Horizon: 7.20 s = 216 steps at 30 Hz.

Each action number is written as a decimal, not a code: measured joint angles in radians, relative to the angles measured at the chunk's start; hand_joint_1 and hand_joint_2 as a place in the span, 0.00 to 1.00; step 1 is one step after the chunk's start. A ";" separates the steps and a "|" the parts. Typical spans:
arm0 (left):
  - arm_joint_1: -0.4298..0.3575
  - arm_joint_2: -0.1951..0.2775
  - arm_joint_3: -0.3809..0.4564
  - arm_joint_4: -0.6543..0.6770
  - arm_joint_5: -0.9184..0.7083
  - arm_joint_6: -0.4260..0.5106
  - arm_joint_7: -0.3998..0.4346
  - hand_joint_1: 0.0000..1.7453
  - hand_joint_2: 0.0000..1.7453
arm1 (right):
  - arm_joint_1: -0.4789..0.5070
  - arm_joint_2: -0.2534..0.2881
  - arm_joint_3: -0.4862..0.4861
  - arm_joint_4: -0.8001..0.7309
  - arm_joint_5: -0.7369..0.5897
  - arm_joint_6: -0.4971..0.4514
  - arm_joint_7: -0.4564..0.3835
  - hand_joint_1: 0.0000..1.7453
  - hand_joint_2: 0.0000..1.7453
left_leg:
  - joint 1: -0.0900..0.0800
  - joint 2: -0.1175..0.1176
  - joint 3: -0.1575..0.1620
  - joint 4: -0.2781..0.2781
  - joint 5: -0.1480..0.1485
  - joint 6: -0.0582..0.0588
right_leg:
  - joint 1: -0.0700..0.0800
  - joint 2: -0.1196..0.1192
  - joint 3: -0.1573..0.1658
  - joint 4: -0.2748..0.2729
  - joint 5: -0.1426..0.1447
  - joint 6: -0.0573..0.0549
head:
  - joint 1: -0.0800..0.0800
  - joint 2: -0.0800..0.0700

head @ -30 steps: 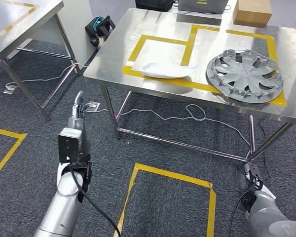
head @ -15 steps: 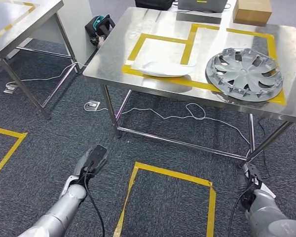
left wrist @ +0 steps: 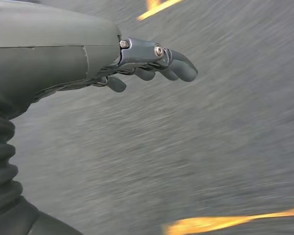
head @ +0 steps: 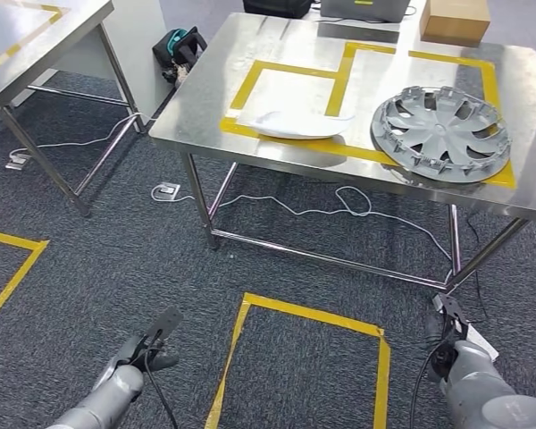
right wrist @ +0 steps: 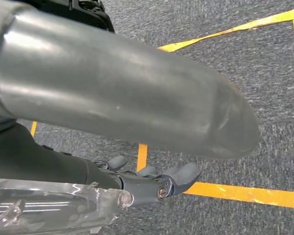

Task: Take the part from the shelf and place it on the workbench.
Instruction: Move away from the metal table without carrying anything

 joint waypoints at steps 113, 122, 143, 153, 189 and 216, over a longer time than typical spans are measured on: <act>0.161 -0.014 -0.057 0.087 -0.218 -0.138 0.171 0.00 0.00 | 0.009 0.005 -0.004 -0.001 0.040 -0.092 0.036 0.00 0.00 | 0.013 0.013 0.028 0.024 -0.035 -0.011 | -0.015 0.003 0.066 0.026 -0.072 0.019 | 0.016 0.000; 0.159 -0.014 -0.057 0.087 -0.218 -0.138 0.171 0.00 0.00 | 0.007 0.005 -0.004 -0.001 0.040 -0.091 0.034 0.00 0.00 | 0.022 0.029 0.032 0.005 -0.021 0.018 | -0.015 0.002 0.020 0.104 -0.120 0.035 | 0.021 0.000; 0.166 -0.016 -0.057 0.087 -0.222 -0.155 0.181 0.00 0.00 | 0.006 0.006 -0.004 -0.001 0.039 -0.074 0.043 0.00 0.00 | 0.030 0.003 -0.062 0.252 -0.133 -0.035 | -0.004 0.071 0.044 0.039 -0.065 -0.026 | 0.012 0.000; 0.162 -0.014 -0.056 0.087 -0.236 -0.163 0.194 0.00 0.00 | 0.007 0.001 -0.004 -0.001 0.046 -0.064 0.048 0.00 0.00 | 0.031 -0.006 0.042 0.023 -0.047 0.009 | -0.001 0.036 -0.035 0.140 -0.110 0.019 | 0.022 0.000; 0.172 -0.013 -0.056 0.088 -0.263 -0.162 0.195 0.00 0.00 | 0.015 -0.002 -0.004 -0.001 0.050 -0.057 0.054 0.00 0.00 | 0.021 0.055 0.042 0.033 -0.054 0.014 | 0.002 -0.006 -0.078 0.265 -0.139 0.016 | 0.033 0.000; 0.297 -0.006 0.178 0.090 -0.050 0.022 0.083 0.00 0.00 | 0.191 -0.068 0.275 -0.072 0.098 0.058 -0.741 0.00 0.00 | 0.027 -0.005 0.049 0.032 -0.060 0.012 | 0.004 0.012 -0.087 0.256 -0.167 0.013 | 0.035 0.000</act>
